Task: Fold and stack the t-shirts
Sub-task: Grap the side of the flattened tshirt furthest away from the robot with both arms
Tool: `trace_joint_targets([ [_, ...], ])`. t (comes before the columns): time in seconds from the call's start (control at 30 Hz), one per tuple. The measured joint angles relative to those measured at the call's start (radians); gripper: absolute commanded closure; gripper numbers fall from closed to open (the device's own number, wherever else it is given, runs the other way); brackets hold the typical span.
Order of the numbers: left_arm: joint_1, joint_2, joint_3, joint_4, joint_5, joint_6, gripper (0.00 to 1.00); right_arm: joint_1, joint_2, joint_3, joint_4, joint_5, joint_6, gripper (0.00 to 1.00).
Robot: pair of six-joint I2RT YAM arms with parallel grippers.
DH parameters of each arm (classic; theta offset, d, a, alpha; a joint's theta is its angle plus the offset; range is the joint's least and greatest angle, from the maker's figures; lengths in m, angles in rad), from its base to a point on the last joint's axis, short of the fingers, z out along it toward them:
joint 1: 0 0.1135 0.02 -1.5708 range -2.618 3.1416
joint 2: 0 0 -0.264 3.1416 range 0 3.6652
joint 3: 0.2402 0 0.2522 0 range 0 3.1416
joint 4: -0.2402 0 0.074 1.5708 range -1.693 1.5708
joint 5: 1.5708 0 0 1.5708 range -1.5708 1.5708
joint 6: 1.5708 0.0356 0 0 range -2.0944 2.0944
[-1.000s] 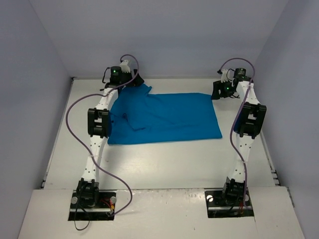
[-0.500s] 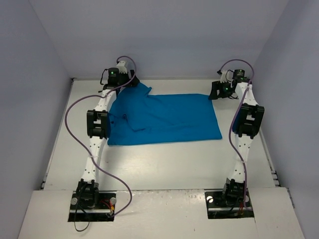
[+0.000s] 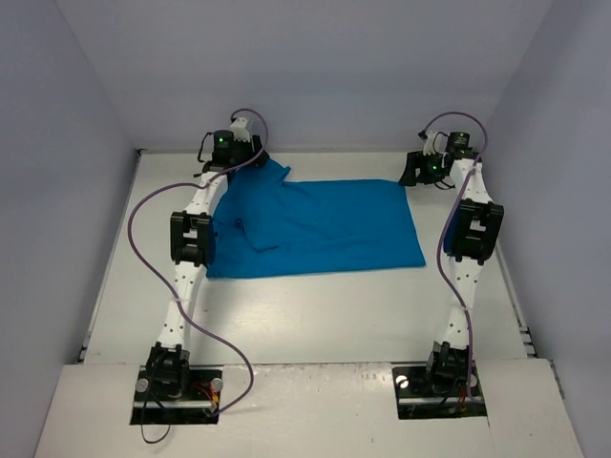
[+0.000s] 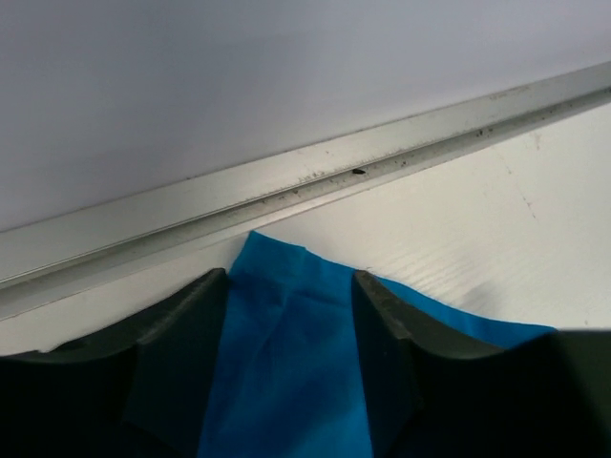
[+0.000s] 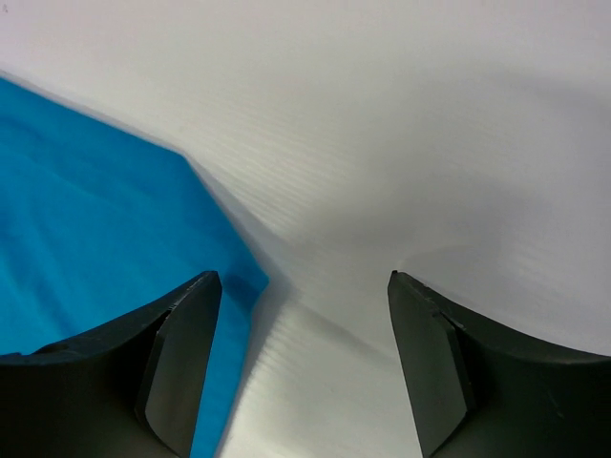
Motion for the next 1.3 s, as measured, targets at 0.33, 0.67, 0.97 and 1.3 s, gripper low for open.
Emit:
trace_joint_targets([
  [0.33, -0.004, 0.015, 0.004, 0.000, -0.007, -0.003, 0.88, 0.045, 0.045, 0.030, 0.045, -0.052, 0.021, 0.97],
  [0.67, 0.001, 0.016, 0.004, 0.014, -0.021, -0.015, 1.00, 0.073, 0.053, 0.033, 0.039, -0.078, 0.021, 1.00],
  [0.97, 0.009, -0.006, 0.004, 0.075, -0.019, -0.007, 1.00, 0.073, 0.041, 0.033, 0.017, -0.090, 0.019, 1.00],
  [1.3, 0.024, -0.257, -0.176, 0.132, 0.034, 0.031, 1.00, 0.055, -0.127, 0.016, 0.004, -0.121, -0.019, 1.00],
])
